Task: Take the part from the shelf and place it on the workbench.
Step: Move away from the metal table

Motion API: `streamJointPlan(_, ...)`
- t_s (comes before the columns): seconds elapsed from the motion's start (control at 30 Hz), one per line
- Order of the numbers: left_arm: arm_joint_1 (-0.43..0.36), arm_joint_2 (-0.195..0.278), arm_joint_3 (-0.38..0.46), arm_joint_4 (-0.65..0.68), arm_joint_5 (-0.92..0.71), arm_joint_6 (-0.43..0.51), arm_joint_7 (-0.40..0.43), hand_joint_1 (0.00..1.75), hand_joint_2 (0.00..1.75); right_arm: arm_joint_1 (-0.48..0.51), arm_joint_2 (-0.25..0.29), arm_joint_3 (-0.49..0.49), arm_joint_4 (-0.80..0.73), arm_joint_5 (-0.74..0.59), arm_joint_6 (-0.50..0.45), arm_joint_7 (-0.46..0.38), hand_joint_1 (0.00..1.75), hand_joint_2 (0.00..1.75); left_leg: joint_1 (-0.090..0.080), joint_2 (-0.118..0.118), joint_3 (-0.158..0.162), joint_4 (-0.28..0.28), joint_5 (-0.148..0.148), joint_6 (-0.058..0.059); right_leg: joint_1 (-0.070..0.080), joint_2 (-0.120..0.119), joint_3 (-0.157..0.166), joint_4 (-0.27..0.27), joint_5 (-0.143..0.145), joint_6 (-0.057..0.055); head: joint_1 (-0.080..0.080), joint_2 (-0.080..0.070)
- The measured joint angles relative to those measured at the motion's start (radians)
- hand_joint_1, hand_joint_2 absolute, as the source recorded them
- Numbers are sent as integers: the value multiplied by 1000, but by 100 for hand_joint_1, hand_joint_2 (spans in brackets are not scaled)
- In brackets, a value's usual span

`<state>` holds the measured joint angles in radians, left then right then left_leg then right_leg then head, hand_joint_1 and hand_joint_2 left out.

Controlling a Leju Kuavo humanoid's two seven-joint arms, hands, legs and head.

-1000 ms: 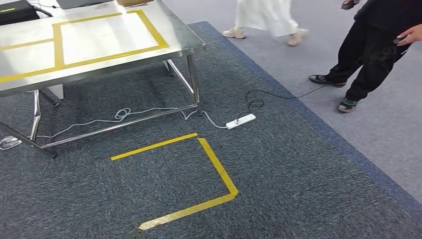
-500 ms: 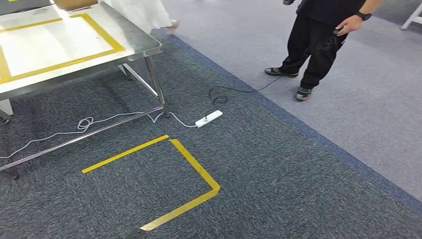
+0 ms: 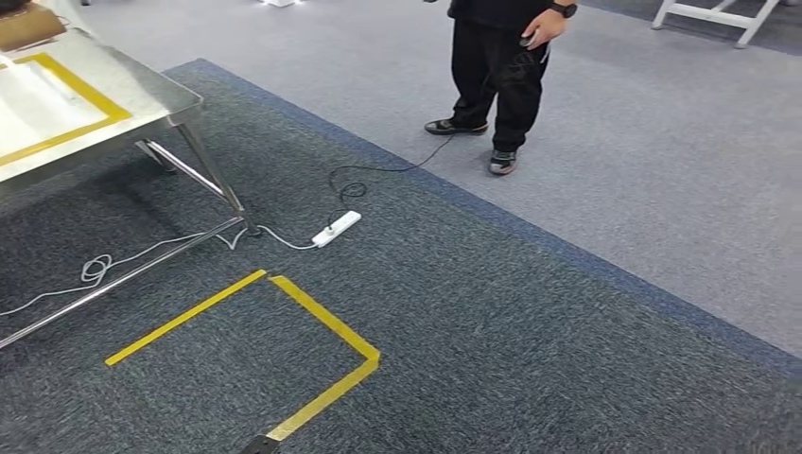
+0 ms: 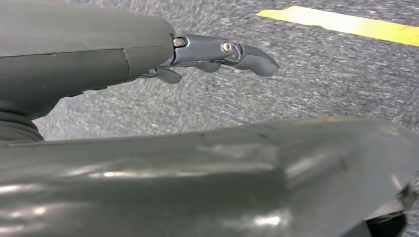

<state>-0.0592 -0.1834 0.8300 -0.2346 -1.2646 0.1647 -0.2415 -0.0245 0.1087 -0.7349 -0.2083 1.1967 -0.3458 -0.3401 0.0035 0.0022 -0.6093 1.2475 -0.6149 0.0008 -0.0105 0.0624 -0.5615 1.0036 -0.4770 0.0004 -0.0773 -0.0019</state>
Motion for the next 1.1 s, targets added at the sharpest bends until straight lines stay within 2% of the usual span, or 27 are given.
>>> streamJointPlan(0.03,0,0,0,0,0,0,0,0,0,1,0,0,0,0,0,0,0,0,-3,-15,30,-67,43,10,2,14,1,0,1,0,0,0)
streamJointPlan(0.1,0,2,0,0,-1,0,0,0,0,0,3,-1,0,1,0,1,0,0,-6,-73,83,-192,101,30,1,40,-1,2,4,5,2,0)
streamJointPlan(0.13,0,3,0,0,-1,0,0,0,0,-2,4,-2,0,1,0,1,0,0,-8,-94,95,-225,112,37,-2,53,-6,2,7,10,2,0)
streamJointPlan(0.17,-1,4,0,0,-1,1,0,0,0,-3,5,-2,0,2,0,1,0,0,-9,-103,98,-237,110,42,-6,64,-12,2,11,17,0,0)
streamJointPlan(0.2,-2,3,0,0,-2,1,-1,0,0,-2,4,-3,0,2,0,2,0,0,-11,-94,98,-245,111,43,-8,78,-19,-1,16,25,-2,0)
streamJointPlan(0.23,-4,2,0,0,-2,2,-2,0,0,1,4,-3,0,2,0,2,0,0,-9,-80,101,-255,114,44,-9,76,-27,1,18,30,-3,0)
streamJointPlan(0.3,-6,1,-1,0,-2,5,-7,0,0,4,4,-4,0,3,0,1,0,0,-5,-51,107,-278,124,43,-5,26,-53,35,-3,38,1,0)
streamJointPlan(0.37,-3,0,-1,0,-2,12,-13,0,0,0,4,-5,1,3,0,0,0,0,-6,-16,110,-288,129,45,-3,-38,-106,143,-64,43,6,0)
streamJointPlan(0.4,-1,0,0,0,-2,16,-16,0,0,-3,4,-5,1,3,0,0,0,0,-8,3,109,-287,129,46,-4,-49,-136,209,-93,48,6,0)
streamJointPlan(0.43,0,0,0,0,-2,19,-19,0,0,-3,4,-6,1,3,0,0,0,0,-9,21,109,-287,128,46,-6,-54,-155,256,-109,52,6,0)
streamJointPlan(0.47,0,-1,0,0,-2,22,-22,0,0,-1,4,-6,1,3,0,-1,0,0,-10,38,108,-287,128,45,-8,-58,-157,270,-107,56,6,0)
streamJointPlan(0.5,-1,-1,-1,0,-3,24,-25,0,0,1,3,-6,1,2,0,-1,0,0,-9,53,108,-286,126,43,-10,-63,-137,242,-87,59,6,0)
streamJointPlan(0.57,-3,-2,-1,0,-4,28,-30,0,0,4,3,-7,1,2,0,-1,0,0,-9,79,110,-281,121,35,-11,-96,-53,102,-34,62,7,0)
streamJointPlan(0.6,-4,-2,-1,0,-5,29,-31,0,44,3,3,-7,1,2,1,-2,0,0,-10,90,110,-275,116,29,-11,-113,-17,41,-17,59,6,0)
streamJointPlan(0.63,-5,-2,-1,0,-5,30,-32,0,87,1,3,-7,1,2,1,-2,0,0,-12,99,110,-270,113,22,-9,-124,5,5,-10,53,5,0)
streamJointPlan(0.67,-6,-1,-1,0,-6,30,-32,0,131,0,3,-7,1,2,1,-3,0,0,-14,108,111,-266,110,17,-7,-126,11,-6,-12,45,5,0)
streamJointPlan(0.7,-8,-1,-1,0,-6,30,-34,0,175,1,3,-7,1,2,1,-4,0,0,-14,116,112,-264,108,12,-6,-116,8,-4,-9,36,4,0)
streamJointPlan(0.73,-9,-2,-2,0,-7,30,-38,0,175,2,3,-7,1,2,1,-4,0,0,-13,120,114,-264,105,7,-6,-106,6,-2,-9,29,4,0)
streamJointPlan(0.77,-10,-2,-2,0,-8,29,-44,0,175,5,3,-7,1,2,2,-4,0,0,-10,109,113,-257,96,1,-7,-98,4,-3,-8,23,3,0)
streamJointPlan(0.83,-10,-3,-3,0,-8,24,-61,0,175,6,3,-7,1,2,2,-7,0,0,-5,59,89,-190,43,-9,-10,-78,4,-5,-2,11,1,0)
streamJointPlan(0.87,-9,-3,-3,0,-7,20,-70,0,175,5,3,-7,1,3,2,-9,0,0,-3,31,63,-126,5,-11,-9,-67,1,-5,1,7,0,0)
streamJointPlan(0.9,-6,-3,-3,0,-6,16,-78,0,175,3,3,-7,1,3,2,-10,0,0,-2,16,34,-55,-30,-11,-8,-54,-2,-5,3,4,0,0)
streamJointPlan(0.93,-4,-3,-3,0,-5,13,-84,0,175,3,3,-7,1,3,2,-12,0,0,-2,10,10,2,-50,-10,-6,-40,-4,-4,4,3,0,0)
streamJointPlan(0.97,-2,-3,-3,0,-4,11,-90,0,175,3,3,-8,1,3,2,-12,0,0,-2,7,-2,28,-51,-7,-4,-26,-5,-3,5,2,0,0)
streamJointPlan(1.0,-1,-2,-3,0,-4,10,-96,0,175,5,3,-8,1,4,2,-13,0,0,-3,4,4,13,-29,-3,-3,-11,-5,-2,5,2,0,0)
streamJointPlan(1.03,-1,-2,-3,0,-4,9,-100,0,175,6,3,-9,1,4,2,-14,0,0,-3,-4,26,-38,9,2,-2,3,-5,0,5,2,0,0)
streamJointPlan(1.1,0,-1,-3,0,-4,6,-109,0,175,6,3,-12,1,7,1,-15,0,0,-3,-50,82,-172,79,13,-1,31,-6,3,7,6,1,0)
